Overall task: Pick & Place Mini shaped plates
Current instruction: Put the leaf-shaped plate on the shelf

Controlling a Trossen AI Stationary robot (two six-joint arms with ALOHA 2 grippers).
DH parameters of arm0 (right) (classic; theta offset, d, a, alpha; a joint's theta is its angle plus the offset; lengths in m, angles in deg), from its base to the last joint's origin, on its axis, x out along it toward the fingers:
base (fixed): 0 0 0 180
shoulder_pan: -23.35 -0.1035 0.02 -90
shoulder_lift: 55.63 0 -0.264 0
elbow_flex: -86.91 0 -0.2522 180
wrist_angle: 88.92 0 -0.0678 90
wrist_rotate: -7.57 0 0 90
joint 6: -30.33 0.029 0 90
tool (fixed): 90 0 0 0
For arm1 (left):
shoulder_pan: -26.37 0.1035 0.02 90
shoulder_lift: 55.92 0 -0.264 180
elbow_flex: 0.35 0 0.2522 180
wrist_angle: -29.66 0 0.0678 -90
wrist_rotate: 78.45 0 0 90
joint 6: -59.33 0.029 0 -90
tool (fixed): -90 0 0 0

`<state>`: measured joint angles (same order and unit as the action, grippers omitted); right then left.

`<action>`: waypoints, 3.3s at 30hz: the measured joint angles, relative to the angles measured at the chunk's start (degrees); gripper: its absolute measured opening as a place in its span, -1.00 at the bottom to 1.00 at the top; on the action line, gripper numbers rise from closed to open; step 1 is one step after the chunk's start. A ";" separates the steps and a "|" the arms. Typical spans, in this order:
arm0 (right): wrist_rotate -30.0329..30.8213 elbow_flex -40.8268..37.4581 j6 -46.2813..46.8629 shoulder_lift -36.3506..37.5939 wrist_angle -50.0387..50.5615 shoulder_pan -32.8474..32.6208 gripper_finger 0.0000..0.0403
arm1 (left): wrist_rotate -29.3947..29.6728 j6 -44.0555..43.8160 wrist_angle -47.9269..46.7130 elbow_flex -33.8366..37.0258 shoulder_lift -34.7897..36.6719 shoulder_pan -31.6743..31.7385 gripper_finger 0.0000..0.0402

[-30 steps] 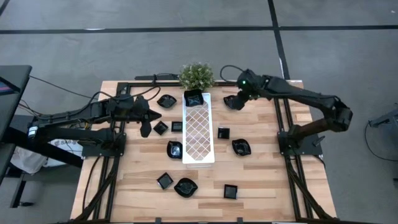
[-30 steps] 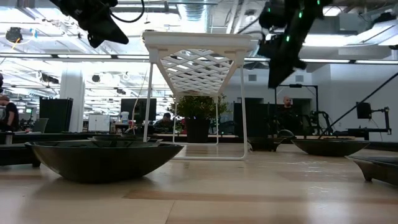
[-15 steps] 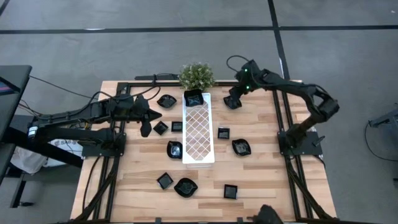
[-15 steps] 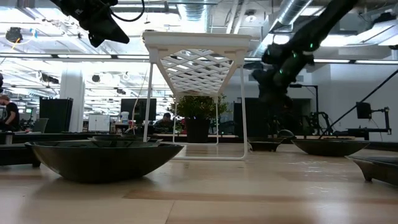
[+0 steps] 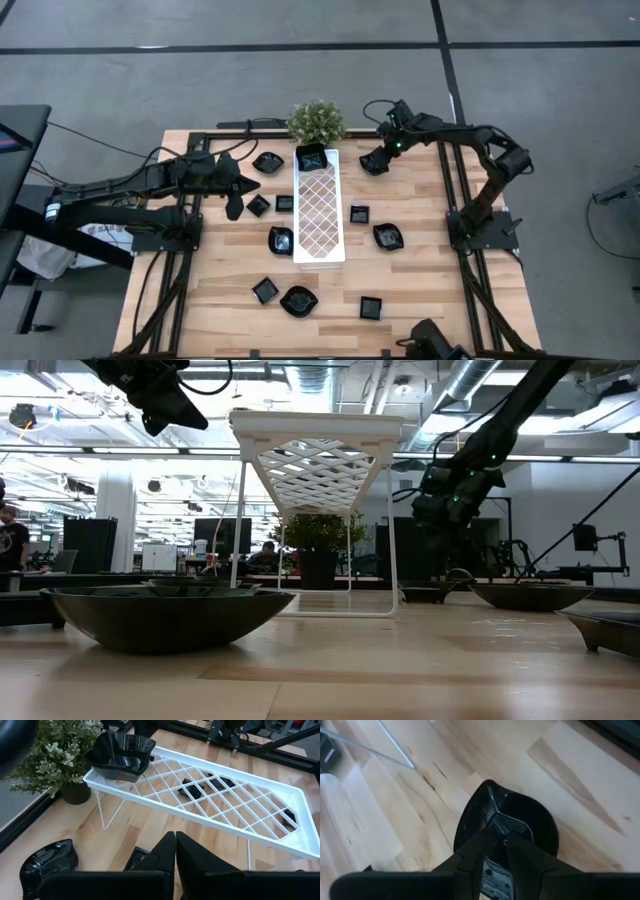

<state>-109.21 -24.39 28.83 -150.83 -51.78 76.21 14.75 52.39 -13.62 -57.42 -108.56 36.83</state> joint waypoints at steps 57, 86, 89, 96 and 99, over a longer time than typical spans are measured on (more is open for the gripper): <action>10.31 0.07 0.34 -4.07 6.21 -1.84 -0.63 | 0.39 0.67 -0.04 0.02 0.00 0.94 -0.93; 8.82 12.63 6.54 12.83 13.90 -1.47 -0.99 | 0.42 1.13 -0.28 0.02 -0.01 0.94 -0.93; 8.83 14.11 6.71 16.56 13.94 -1.98 -0.99 | 0.42 1.11 -0.28 0.02 0.00 0.94 -0.93; 8.83 15.02 7.58 21.10 14.66 -2.21 -1.00 | 0.42 1.11 -0.08 0.02 0.00 0.94 -0.93; 8.87 15.02 7.58 21.42 15.85 -2.21 -1.00 | 0.41 1.11 -0.07 0.02 0.00 0.94 -0.93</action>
<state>-100.34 -9.37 36.41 -129.41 -35.93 74.00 15.16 53.50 -13.69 -57.40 -108.56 37.76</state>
